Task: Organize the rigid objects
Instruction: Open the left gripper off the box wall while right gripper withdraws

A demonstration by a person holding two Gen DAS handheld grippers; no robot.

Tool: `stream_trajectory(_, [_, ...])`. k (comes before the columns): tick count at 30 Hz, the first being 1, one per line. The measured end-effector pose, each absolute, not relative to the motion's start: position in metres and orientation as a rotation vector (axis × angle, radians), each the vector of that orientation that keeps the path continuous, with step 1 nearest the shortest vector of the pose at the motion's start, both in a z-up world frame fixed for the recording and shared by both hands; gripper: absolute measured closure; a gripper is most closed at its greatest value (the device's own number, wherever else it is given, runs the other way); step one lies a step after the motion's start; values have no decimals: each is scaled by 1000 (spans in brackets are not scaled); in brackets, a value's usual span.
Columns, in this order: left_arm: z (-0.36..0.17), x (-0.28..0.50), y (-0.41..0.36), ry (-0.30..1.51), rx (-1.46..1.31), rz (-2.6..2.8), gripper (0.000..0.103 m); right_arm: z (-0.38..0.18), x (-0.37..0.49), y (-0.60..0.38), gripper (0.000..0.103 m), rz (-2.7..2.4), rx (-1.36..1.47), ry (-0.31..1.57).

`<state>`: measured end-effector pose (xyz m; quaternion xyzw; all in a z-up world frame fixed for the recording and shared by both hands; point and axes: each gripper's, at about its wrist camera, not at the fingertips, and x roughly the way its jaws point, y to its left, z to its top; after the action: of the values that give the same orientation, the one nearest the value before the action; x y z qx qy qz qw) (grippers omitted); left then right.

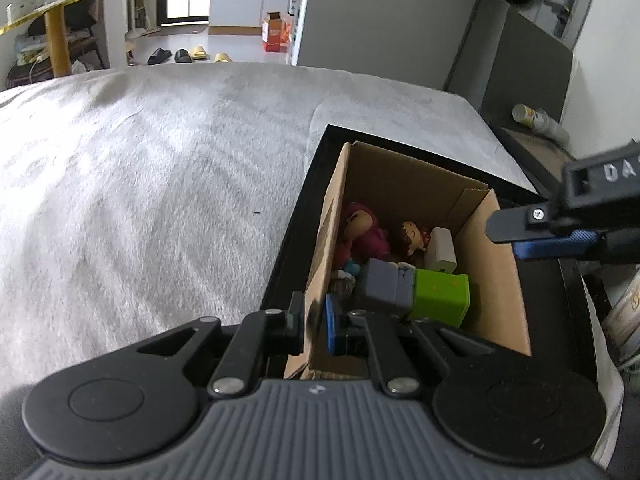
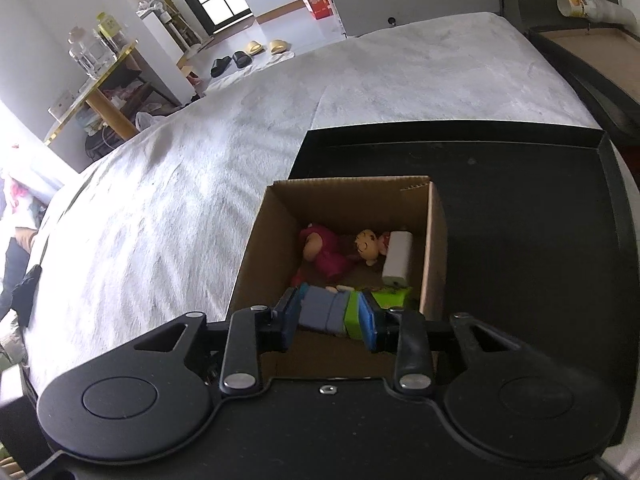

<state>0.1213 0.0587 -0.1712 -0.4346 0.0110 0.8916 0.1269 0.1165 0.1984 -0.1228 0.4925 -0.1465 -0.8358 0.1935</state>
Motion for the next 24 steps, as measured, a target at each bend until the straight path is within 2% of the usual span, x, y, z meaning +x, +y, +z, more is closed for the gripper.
stream_trajectory(3, [-156, 114, 57, 0, -1317, 2593, 94, -113, 119, 207, 60, -2346, 1380, -427])
stream_trajectory(6, [-139, 110, 60, 24, -1305, 2604, 94, -103, 122, 216, 58, -2354, 1361, -430])
stream_trajectory(11, [-112, 110, 68, 10, -1297, 2602, 90, -88, 125, 233, 49, -2389, 1325, -463])
stream_trajectory(15, [-96, 110, 81, 43, -1297, 2589, 87, -79, 129, 249, 39, -2382, 1319, -515])
stream_trajectory(16, [-92, 110, 83, 59, -1306, 2596, 86, -75, 130, 252, 34, -2381, 1316, -522])
stream_trajectory(19, [-77, 114, 87, 82, -1305, 2619, 71, -65, 136, 260, 22, -2428, 1294, -476])
stream_trajectory(21, [-67, 116, 90, 92, -1299, 2618, 53, -59, 139, 267, 18, -2442, 1279, -487])
stream_trajectory(22, [-62, 117, 91, 105, -1296, 2615, 49, -56, 141, 270, 14, -2450, 1274, -493])
stream_trajectory(24, [-52, 122, 93, 121, -1283, 2610, 32, -49, 145, 275, 7, -2478, 1263, -487])
